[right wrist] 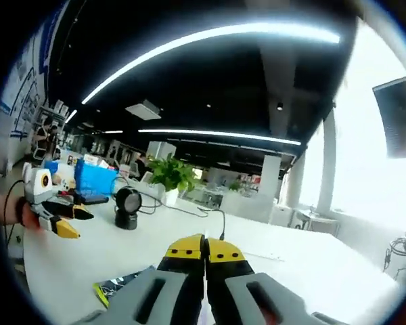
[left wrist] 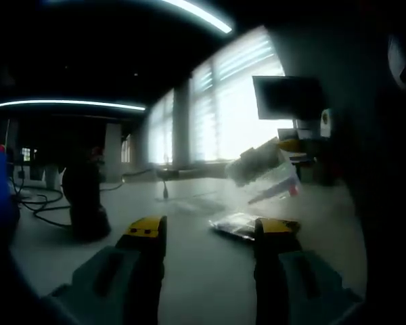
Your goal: Clip sheet goods on table flip sheet goods clip sheet goods scan sheet goods put sheet goods back to table
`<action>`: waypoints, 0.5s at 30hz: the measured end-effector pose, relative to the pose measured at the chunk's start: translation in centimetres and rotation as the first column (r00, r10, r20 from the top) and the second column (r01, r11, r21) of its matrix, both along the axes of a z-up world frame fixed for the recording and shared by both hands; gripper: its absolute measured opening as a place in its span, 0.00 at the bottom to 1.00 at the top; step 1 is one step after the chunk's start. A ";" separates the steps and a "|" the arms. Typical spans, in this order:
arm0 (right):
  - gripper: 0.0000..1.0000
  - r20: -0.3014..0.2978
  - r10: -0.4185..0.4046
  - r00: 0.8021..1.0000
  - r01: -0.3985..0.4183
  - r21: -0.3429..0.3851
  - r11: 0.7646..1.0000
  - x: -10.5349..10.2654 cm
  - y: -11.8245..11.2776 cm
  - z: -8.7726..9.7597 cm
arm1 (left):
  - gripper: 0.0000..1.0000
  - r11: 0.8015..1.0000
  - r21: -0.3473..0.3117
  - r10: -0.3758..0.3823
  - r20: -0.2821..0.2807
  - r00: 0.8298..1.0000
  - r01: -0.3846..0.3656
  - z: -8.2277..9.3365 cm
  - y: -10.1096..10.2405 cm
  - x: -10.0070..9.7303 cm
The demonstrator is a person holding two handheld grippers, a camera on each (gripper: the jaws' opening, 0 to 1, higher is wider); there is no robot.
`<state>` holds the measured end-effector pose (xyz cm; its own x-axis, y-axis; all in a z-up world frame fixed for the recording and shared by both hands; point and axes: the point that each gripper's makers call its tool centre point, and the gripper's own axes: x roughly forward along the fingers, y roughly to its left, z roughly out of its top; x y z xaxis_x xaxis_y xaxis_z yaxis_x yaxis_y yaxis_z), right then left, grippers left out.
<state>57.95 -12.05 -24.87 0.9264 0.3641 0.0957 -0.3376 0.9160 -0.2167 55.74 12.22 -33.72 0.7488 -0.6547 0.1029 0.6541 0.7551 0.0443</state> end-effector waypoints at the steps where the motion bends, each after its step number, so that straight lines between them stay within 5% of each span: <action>1: 0.00 0.000 0.003 1.000 -0.003 0.004 1.000 0.0 0.0 0.1 | 0.45 1.000 -0.001 0.000 0.000 1.000 0.000 0.0 0.0 0.0; 15: 0.00 -0.005 -0.006 1.000 0.007 0.084 0.996 0.0 -0.7 1.4 | 0.45 1.000 0.000 -0.001 0.002 1.000 0.001 0.0 0.0 -0.1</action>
